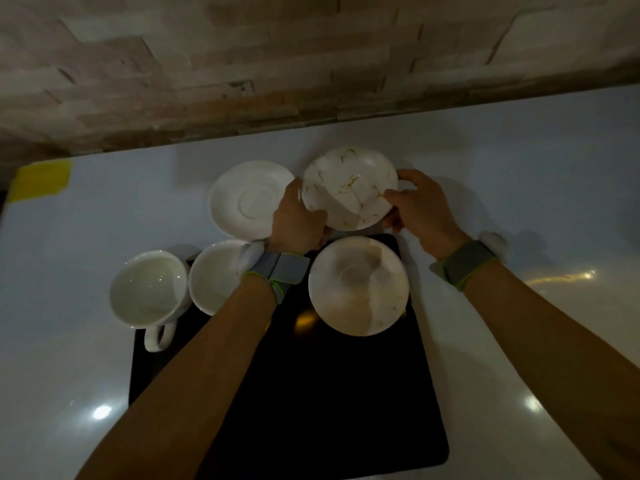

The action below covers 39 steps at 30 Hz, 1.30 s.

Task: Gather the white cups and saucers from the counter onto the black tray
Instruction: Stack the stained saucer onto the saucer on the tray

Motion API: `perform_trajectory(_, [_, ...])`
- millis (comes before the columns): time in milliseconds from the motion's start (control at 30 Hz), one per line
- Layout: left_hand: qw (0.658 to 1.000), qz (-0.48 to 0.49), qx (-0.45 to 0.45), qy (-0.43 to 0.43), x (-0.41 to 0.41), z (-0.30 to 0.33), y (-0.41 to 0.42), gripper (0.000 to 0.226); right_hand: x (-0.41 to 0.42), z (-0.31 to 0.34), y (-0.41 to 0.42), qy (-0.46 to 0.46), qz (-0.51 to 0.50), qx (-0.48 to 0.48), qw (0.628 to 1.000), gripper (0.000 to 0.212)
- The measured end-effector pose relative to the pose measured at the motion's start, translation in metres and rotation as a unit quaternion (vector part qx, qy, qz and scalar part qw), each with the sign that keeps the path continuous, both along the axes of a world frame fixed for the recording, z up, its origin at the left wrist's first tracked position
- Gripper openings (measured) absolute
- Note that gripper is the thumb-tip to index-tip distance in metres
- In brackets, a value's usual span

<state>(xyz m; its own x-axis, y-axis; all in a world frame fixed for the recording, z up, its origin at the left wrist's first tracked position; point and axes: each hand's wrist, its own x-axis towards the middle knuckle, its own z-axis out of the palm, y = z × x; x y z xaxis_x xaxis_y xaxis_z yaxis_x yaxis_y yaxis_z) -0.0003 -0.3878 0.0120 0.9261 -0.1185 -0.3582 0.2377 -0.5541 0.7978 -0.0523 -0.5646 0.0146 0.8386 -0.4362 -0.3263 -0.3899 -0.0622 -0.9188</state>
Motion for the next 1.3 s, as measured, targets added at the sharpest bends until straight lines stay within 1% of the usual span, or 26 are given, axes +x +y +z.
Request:
perform_trajectory(67, [1.0,-0.022,-0.015,-0.015,-0.006,0.003,0.006,0.062,-0.009,0.005,0.004,-0.007,-0.003,-0.003,1.0,0.031])
perform_trajectory(133, [0.999,-0.033,-0.024,-0.022,-0.013,0.007,0.011,0.063,-0.019,0.01,0.008,-0.013,-0.008,-0.002,1.0,0.031])
perform_trajectory(300, [0.996,-0.024,-0.088,0.021,-0.033,0.019,0.022,0.068,-0.047,0.019,0.018,-0.019,-0.014,0.009,1.0,0.033])
perform_trajectory(567, [0.99,-0.063,-0.105,0.063,-0.063,0.02,0.037,0.071,-0.092,0.016,0.033,-0.031,-0.02,-0.017,0.999,0.034])
perform_trajectory(633, [0.992,-0.062,-0.096,0.057,-0.073,0.018,0.043,0.071,-0.103,0.011,0.037,-0.021,-0.015,-0.024,0.999,0.034])
perform_trajectory(733, [0.993,-0.087,-0.07,0.035,-0.088,0.014,0.051,0.07,-0.117,0.005,0.043,-0.005,-0.008,-0.037,0.999,0.032])
perform_trajectory(800, [0.992,-0.099,-0.072,0.034,-0.094,0.01,0.055,0.069,-0.124,0.0,0.046,0.003,-0.005,-0.053,0.999,0.033])
perform_trajectory(933, [0.992,-0.099,-0.073,0.041,-0.102,0.005,0.058,0.068,-0.134,-0.008,0.048,0.006,-0.002,-0.076,0.997,0.03])
perform_trajectory(1100, [0.993,-0.108,-0.046,0.025,-0.108,-0.002,0.062,0.069,-0.143,-0.015,0.05,0.003,0.001,-0.112,0.994,0.029])
perform_trajectory(1300, [0.994,-0.11,-0.009,0.024,-0.115,-0.007,0.062,0.073,-0.148,-0.021,0.054,0.015,-0.012,-0.091,0.996,0.03])
